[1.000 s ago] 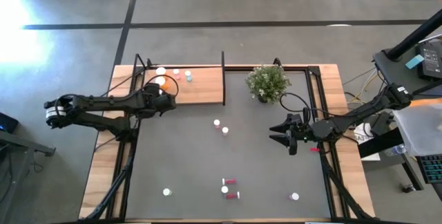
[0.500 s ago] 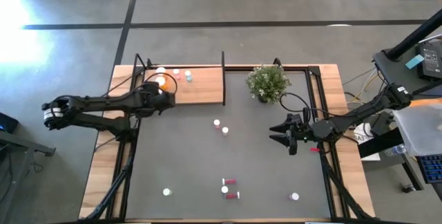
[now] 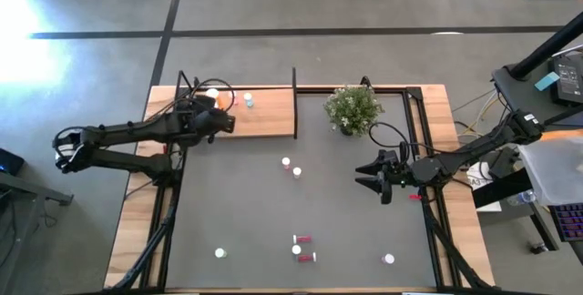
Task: Pick and place medicine bottles onto shelf by color
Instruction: Put the top small pink bottle on the shelf aligned with the other small pink bottle
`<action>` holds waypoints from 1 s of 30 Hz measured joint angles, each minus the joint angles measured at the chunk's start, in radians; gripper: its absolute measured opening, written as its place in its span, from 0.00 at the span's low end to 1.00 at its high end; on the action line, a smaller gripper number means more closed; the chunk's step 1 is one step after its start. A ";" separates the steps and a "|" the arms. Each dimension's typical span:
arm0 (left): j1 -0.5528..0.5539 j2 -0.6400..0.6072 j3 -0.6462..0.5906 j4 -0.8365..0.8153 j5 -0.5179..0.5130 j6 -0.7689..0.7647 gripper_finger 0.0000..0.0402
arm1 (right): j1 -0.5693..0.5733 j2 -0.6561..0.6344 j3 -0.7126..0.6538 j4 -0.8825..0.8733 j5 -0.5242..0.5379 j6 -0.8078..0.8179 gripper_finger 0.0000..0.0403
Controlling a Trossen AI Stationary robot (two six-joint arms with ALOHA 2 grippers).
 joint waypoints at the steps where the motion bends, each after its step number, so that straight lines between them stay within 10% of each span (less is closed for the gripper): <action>1: -0.001 0.005 0.015 0.010 0.004 0.024 0.61 | 0.000 0.000 0.000 0.000 0.000 0.000 0.50; 18: -0.066 0.200 0.077 0.407 0.590 0.262 0.61 | 0.000 0.000 0.000 -0.002 0.000 0.000 0.50; 30: -0.252 0.429 0.070 0.661 0.608 0.441 0.61 | 0.000 0.000 0.000 -0.001 0.000 0.000 0.50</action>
